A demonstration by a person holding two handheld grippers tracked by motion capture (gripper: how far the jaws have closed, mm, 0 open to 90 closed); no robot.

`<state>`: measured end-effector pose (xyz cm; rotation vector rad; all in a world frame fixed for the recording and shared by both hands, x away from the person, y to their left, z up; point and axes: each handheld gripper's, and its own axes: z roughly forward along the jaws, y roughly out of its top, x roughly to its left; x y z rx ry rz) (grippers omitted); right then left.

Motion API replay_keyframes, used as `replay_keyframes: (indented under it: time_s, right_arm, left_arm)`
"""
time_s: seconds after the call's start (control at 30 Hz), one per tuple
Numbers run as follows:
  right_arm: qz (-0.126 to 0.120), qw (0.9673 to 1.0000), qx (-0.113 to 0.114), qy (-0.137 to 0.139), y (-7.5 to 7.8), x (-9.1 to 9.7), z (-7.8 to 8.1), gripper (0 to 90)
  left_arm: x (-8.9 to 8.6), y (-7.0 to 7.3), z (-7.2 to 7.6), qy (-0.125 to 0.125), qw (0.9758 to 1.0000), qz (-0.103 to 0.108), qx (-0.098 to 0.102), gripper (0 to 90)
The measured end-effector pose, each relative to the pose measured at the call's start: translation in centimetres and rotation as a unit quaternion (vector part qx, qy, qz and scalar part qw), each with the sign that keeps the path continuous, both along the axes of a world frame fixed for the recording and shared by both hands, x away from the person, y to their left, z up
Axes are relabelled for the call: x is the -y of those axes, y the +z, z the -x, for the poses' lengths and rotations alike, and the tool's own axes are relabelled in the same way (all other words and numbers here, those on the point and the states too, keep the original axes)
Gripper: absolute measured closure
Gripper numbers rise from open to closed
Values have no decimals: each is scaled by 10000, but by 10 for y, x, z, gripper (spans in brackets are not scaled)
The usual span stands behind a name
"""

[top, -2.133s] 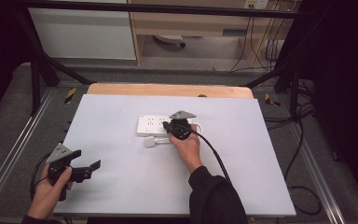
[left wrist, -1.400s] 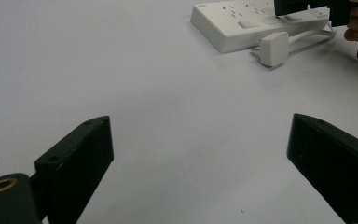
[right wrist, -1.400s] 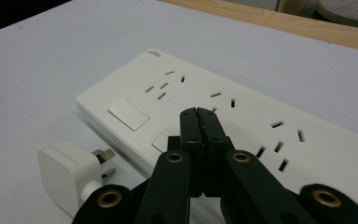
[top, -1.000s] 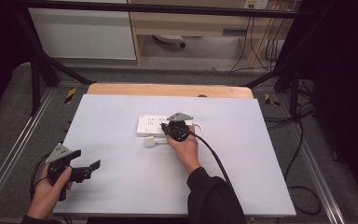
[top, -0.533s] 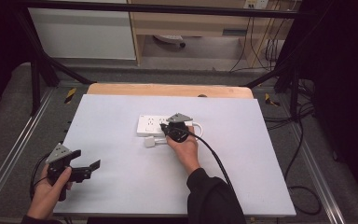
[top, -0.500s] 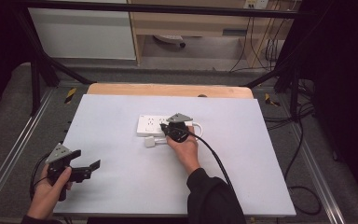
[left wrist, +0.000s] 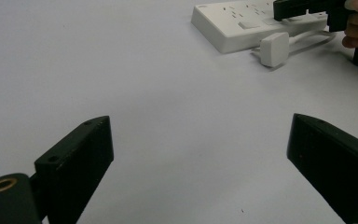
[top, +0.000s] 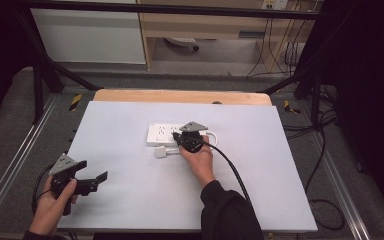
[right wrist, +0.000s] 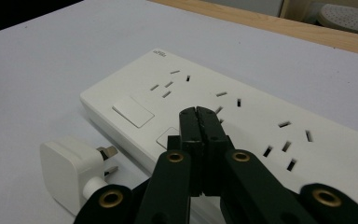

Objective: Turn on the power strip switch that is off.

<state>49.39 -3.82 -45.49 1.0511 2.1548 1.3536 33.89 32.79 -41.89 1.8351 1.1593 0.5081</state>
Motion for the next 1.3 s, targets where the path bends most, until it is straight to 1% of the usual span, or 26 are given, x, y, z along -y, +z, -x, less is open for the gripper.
replay_keyframes:
  time_s: [0.13, 0.2, 0.27, 0.4, 0.47, 0.57, 0.7, 0.8, 0.87, 1.03, 1.13, 1.3]
  right_arm:
    - [-56, 10000, -11, -18, -1, 1, 0, 900]
    - [-102, 9998, -63, -125, -2, 4, 0, 900]
    - [-135, 9997, -108, -147, -2, 6, 0, 900]
    - [-87, 9998, -96, -139, -2, 6, 0, 900]
    - [-107, 9997, -141, -152, -1, 6, 0, 900]
    - [-60, 9996, -207, -156, 2, 5, 0, 900]
    - [-86, 9999, -73, -118, 10, 4, 1, 900]
    - [-4, 10000, -22, -60, 16, 3, 2, 899]
    - [19, 10000, -15, -58, 19, 3, 2, 881]
    - [-10, 9999, -65, -89, 27, 7, 3, 767]
    - [-31, 9999, -131, -101, 32, 9, 4, 658]
    - [37, 9996, -210, -198, 41, 12, 3, 440]
  left_arm:
    - [0, 0, 0, 2, 10000, -6, -5, 71]
    - [0, 0, 0, 4, 10000, 0, 2, 71]
    - [0, 0, 0, 0, 10000, -9, 2, 71]
    - [0, 0, 0, -12, 10000, -15, 5, 71]
    - [0, 0, 0, -7, 10000, -7, 8, 71]
    - [0, 0, 0, -1, 10000, -15, -7, 71]
    - [0, 0, 0, 1, 10000, -18, -6, 71]
    - [0, 0, 0, 0, 10000, -22, 1, 71]
    - [1, 0, 0, -4, 10000, -40, -2, 71]
    - [1, -1, 0, 5, 10000, -46, -3, 71]
    - [1, -1, 0, 5, 10000, -51, -10, 71]
    - [1, -1, 0, 8, 10000, -63, -18, 72]
